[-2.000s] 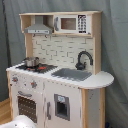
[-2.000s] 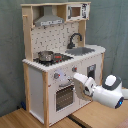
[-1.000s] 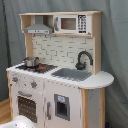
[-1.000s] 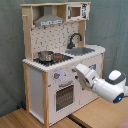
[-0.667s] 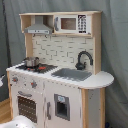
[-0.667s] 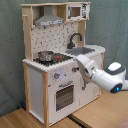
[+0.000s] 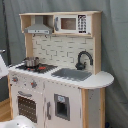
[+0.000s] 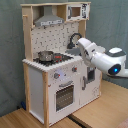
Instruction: Play with the kitchen
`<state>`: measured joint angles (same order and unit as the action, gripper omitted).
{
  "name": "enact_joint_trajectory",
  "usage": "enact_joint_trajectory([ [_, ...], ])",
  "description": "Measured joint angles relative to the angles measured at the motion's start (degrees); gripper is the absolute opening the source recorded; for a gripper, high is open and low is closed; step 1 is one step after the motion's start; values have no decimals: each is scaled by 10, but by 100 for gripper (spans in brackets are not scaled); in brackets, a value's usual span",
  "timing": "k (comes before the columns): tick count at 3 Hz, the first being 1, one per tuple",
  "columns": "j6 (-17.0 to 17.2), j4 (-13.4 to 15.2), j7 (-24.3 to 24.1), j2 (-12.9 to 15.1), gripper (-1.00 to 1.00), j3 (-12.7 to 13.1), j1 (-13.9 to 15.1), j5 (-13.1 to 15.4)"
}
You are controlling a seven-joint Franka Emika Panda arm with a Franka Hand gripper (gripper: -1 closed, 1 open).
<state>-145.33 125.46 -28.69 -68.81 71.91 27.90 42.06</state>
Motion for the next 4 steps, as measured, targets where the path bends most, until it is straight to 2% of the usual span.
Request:
enact_joint_trajectory([
  [1, 34, -21, 15, 40, 100, -22, 0, -14],
  [2, 65, -48, 33, 77, 100, -22, 7, -45],
  [4, 78, -95, 95, 143, 100, -10, 33, -114],
])
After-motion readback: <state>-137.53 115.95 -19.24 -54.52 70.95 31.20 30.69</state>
